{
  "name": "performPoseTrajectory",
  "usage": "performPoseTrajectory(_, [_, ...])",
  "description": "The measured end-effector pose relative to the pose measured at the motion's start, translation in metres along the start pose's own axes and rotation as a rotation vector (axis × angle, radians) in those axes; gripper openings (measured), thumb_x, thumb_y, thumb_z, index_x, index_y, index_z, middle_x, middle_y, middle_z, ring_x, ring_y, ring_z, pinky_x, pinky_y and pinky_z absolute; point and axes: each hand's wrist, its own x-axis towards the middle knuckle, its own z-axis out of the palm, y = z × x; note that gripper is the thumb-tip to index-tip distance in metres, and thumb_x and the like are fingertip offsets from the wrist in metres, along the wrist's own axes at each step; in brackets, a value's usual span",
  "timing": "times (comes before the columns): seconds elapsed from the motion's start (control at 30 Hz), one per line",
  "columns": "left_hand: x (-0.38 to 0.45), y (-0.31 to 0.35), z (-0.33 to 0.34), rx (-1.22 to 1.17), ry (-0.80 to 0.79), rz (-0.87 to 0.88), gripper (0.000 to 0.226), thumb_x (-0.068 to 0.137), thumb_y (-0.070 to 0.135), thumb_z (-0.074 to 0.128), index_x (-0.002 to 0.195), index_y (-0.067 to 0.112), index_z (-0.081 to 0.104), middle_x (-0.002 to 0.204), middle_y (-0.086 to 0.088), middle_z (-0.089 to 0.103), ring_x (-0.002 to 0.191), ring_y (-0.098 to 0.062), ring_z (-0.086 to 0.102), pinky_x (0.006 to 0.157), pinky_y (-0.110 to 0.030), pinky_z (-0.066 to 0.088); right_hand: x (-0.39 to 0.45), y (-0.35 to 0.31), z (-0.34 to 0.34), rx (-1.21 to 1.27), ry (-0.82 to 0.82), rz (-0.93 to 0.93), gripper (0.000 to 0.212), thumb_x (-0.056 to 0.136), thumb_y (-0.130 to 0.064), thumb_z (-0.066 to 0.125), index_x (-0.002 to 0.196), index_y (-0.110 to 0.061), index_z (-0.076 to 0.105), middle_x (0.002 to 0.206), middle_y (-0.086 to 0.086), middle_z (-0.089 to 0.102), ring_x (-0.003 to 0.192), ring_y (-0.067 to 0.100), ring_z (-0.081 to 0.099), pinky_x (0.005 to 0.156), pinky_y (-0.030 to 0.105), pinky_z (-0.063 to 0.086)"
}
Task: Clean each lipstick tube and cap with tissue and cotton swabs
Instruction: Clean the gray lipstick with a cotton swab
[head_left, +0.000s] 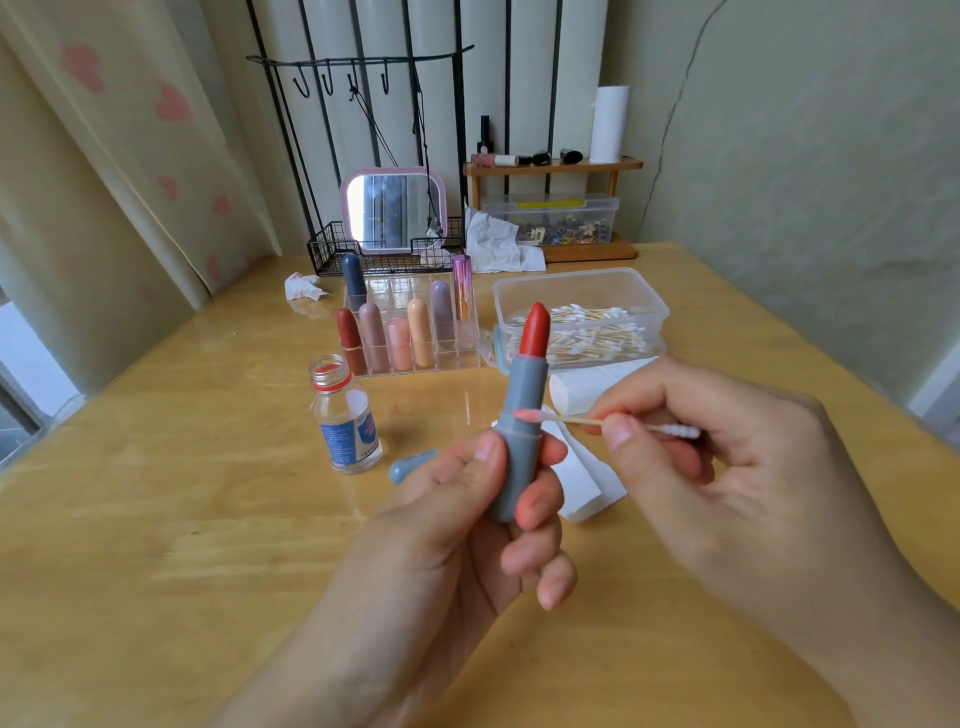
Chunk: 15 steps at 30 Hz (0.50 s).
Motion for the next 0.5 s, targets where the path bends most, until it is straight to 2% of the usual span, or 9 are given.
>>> performPoseTrajectory(0.07, [-0.0004, 0.0004, -0.0002, -0.031, -0.015, -0.013, 0.027, 0.090, 0.026, 0.059, 0.104, 0.003, 0.063, 0.071, -0.003, 0.050, 0.052, -0.011, 0.044, 0.055, -0.029, 0.047, 0.0003, 0.0012, 0.0001, -0.003, 0.016, 0.002, 0.015, 0.086, -0.024, 0.051, 0.076, -0.019, 0.061, 0.060, -0.008, 0.043, 0.048, 0.004, 0.040, 0.049, 0.008, 0.032])
performPoseTrajectory(0.17, [-0.0011, 0.0013, 0.0007, -0.074, -0.024, -0.034, 0.027, 0.092, 0.024, 0.056, 0.106, 0.002, 0.062, 0.071, -0.004, 0.048, 0.053, -0.011, 0.043, 0.057, -0.030, 0.047, 0.0009, 0.0036, 0.0000, 0.028, 0.057, 0.048, 0.013, 0.091, -0.030, 0.049, 0.084, -0.025, 0.060, 0.066, -0.001, 0.052, 0.051, 0.015, 0.050, 0.048, 0.024, 0.043])
performPoseTrajectory(0.2, [-0.0010, 0.0016, 0.0013, -0.079, -0.024, -0.034, 0.027, 0.092, 0.024, 0.058, 0.106, 0.002, 0.061, 0.070, -0.004, 0.048, 0.052, -0.012, 0.042, 0.057, -0.030, 0.047, 0.0008, 0.0038, -0.0004, 0.039, 0.053, 0.051, 0.013, 0.090, -0.030, 0.049, 0.084, -0.025, 0.060, 0.066, -0.001, 0.052, 0.051, 0.015, 0.050, 0.048, 0.024, 0.042])
performPoseTrajectory(0.3, [-0.0008, 0.0020, 0.0026, -0.033, -0.013, -0.013, 0.024, 0.086, 0.021, 0.065, 0.104, 0.008, 0.057, 0.067, -0.003, 0.045, 0.051, -0.012, 0.035, 0.055, -0.029, 0.046, 0.0006, 0.0011, 0.0000, 0.047, -0.011, 0.018, 0.015, 0.087, -0.025, 0.050, 0.076, -0.022, 0.060, 0.059, -0.006, 0.044, 0.049, 0.004, 0.040, 0.049, 0.009, 0.032])
performPoseTrajectory(0.37, [-0.0012, 0.0021, 0.0025, 0.000, -0.014, 0.001, 0.018, 0.085, 0.017, 0.067, 0.097, 0.012, 0.055, 0.066, -0.002, 0.045, 0.049, -0.010, 0.037, 0.054, -0.028, 0.047, 0.0005, -0.0006, 0.0005, 0.042, -0.035, 0.004, 0.015, 0.086, -0.023, 0.050, 0.074, -0.021, 0.060, 0.059, -0.009, 0.040, 0.049, 0.002, 0.036, 0.049, 0.007, 0.028])
performPoseTrajectory(0.43, [-0.0019, 0.0019, 0.0020, 0.001, -0.018, 0.006, 0.012, 0.086, 0.016, 0.066, 0.094, 0.014, 0.057, 0.067, -0.004, 0.047, 0.050, -0.012, 0.042, 0.055, -0.030, 0.048, 0.0002, 0.0005, 0.0000, 0.041, -0.011, 0.014, 0.017, 0.088, -0.025, 0.050, 0.077, -0.019, 0.061, 0.060, -0.008, 0.044, 0.049, 0.003, 0.041, 0.049, 0.009, 0.032])
performPoseTrajectory(0.5, [-0.0021, 0.0011, 0.0023, 0.013, -0.013, 0.020, 0.014, 0.086, 0.019, 0.066, 0.096, 0.012, 0.059, 0.071, -0.009, 0.052, 0.053, -0.016, 0.049, 0.056, -0.032, 0.049, 0.0007, 0.0023, -0.0005, 0.043, 0.026, 0.049, 0.014, 0.089, -0.029, 0.049, 0.082, -0.024, 0.060, 0.062, 0.000, 0.050, 0.050, 0.012, 0.049, 0.048, 0.018, 0.038])
